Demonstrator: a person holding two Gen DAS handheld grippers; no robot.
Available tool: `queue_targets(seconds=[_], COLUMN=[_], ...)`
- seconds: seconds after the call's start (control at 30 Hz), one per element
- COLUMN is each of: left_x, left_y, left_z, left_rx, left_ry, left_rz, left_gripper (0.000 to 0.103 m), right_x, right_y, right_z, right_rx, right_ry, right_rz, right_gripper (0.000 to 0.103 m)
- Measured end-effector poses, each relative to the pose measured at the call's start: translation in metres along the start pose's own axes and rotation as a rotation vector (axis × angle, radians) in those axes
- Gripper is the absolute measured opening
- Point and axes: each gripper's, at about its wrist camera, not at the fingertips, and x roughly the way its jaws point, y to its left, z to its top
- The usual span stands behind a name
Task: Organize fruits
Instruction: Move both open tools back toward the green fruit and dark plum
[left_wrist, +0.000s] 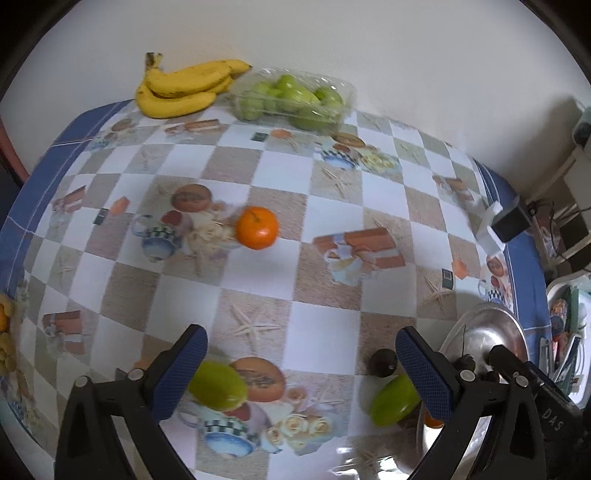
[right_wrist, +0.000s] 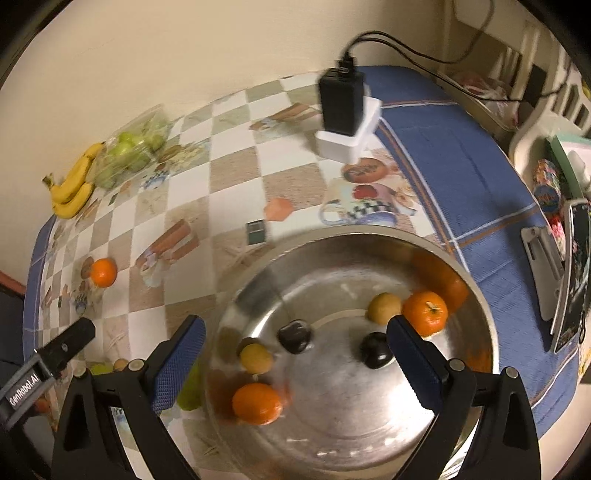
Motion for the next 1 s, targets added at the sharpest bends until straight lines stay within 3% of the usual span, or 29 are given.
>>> queue_targets(seconds=[0.57, 0.77, 1.0], left_x=[-0.007, 0.001, 0.013], left_y=[0.086, 0.100, 0.091], left_z=[-0.014, -0.021, -0.026], left_rx=[-0.206, -0.268, -0.240], left_ry=[-0.020, 0.003, 0.069], left_rz=[0.041, 0.033, 0.012], left_gripper=[0.103, 0.103, 0.103], right_x=[0.013, 0.032, 0.045], right_y=[0.108, 0.121, 0.128], right_z=[-0.026, -0.035, -0.035], right_rx=[-0.278, -0.350, -0.396], right_ry=[0.072, 0.112, 0.118], right_rz=[0.162, 0.149, 0.135], right_gripper=[0.099, 0.099, 0.099])
